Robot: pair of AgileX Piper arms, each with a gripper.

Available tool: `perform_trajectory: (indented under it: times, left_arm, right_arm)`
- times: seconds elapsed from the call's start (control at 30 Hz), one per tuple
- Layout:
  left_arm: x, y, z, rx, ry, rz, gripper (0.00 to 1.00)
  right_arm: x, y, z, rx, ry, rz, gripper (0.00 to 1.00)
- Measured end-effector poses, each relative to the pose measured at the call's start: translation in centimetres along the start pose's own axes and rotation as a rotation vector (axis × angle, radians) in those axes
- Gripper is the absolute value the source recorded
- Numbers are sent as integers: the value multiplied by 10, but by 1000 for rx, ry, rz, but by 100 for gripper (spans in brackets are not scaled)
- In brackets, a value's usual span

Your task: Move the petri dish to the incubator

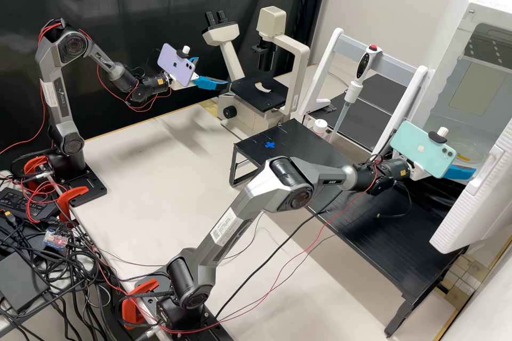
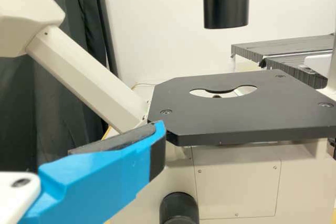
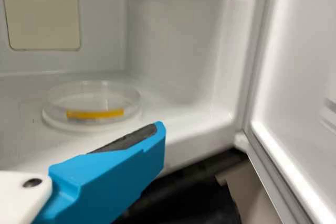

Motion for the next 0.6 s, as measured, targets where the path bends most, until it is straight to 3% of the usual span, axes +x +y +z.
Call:
perform_trajectory:
  times: [0.27,0.6]
  left_arm:
    - [0,0,0,0,0,0,100]
    - [0,0,0,0,0,0,100]
  right_arm:
    - [-51,10,13,40,14,35,100]
    - [-144,3,16,70,151,69,100]
